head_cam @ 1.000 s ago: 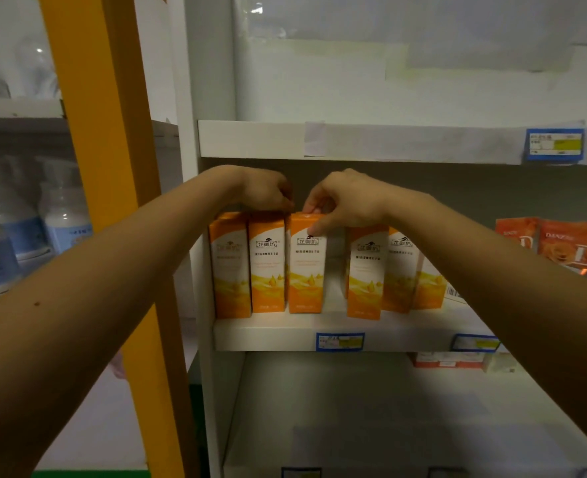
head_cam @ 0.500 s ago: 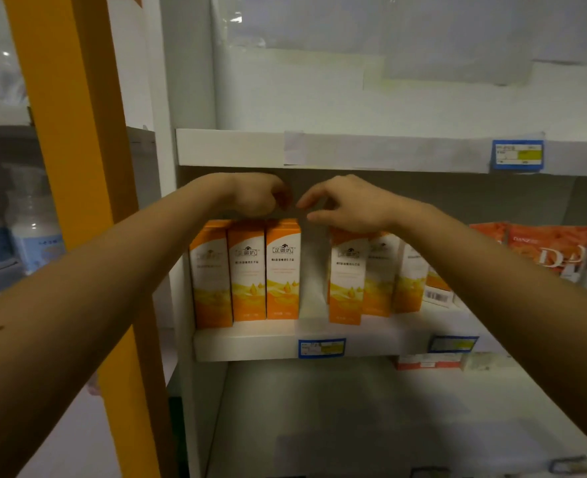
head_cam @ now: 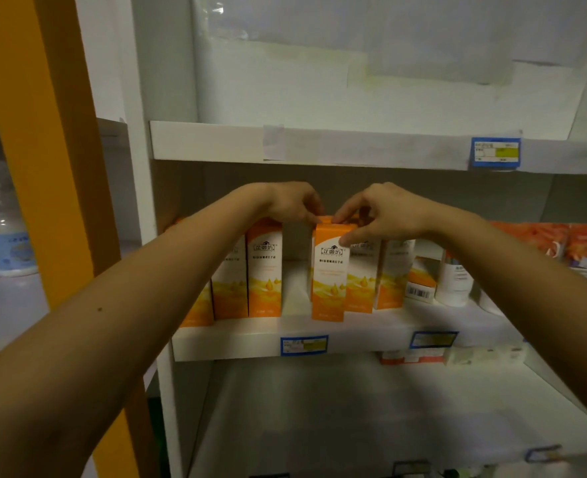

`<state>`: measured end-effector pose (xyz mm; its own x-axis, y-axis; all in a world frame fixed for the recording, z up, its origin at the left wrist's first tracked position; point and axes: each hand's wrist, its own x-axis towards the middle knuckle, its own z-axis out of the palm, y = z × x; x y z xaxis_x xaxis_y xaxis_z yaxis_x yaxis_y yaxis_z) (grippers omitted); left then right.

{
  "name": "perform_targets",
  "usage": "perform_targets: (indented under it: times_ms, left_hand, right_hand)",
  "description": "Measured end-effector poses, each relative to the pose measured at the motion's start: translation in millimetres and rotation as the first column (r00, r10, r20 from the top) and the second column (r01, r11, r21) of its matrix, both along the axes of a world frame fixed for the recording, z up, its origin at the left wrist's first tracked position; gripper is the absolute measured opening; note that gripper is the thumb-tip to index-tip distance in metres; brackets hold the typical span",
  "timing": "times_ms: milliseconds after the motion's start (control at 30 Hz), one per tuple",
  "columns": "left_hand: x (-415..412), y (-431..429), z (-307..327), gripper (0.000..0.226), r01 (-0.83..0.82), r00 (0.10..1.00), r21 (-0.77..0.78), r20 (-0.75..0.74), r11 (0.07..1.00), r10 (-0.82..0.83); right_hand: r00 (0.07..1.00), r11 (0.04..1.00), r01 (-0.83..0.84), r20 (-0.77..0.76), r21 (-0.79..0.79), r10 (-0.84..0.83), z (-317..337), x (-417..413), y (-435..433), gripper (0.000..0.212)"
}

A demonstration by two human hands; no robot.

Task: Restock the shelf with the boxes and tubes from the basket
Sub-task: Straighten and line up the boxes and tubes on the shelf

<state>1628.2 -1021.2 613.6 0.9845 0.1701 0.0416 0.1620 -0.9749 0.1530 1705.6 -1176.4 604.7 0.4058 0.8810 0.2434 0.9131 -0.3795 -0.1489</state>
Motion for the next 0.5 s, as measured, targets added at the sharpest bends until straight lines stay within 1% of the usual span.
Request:
perform_targets:
  times_ms: [100, 267, 433, 500]
  left_hand:
    - [1, -1, 1, 0.036, -0.012, 1.0, 0.004, -0.006, 1.0, 0.012]
    - [-6, 7, 2, 0.041, -0.081, 0.997, 0.006, 0.007, 0.997, 0.081]
    - [-15, 15, 4, 0.042, -0.132, 0.99, -0.012, -0.041, 0.991, 0.132]
    - [-18, 16, 5, 0.041, -0.135, 0.989, -0.008, -0.06, 0.991, 0.134]
  right_hand:
    - [1.0, 1.0, -0.007, -0.004, 0.017, 0.007, -1, 1, -1, 0.04]
    - [1.0, 1.0, -0.011, 0.009, 0.017, 0.011, 0, 0, 3, 0.038]
    - [1.0, 1.0, -0.016, 0.014, -0.024, 0.017, 2, 0, 6, 0.042]
    - [1.0, 0.999, -0.006, -0.019, -0.038, 0.006, 3, 1, 7, 0.04]
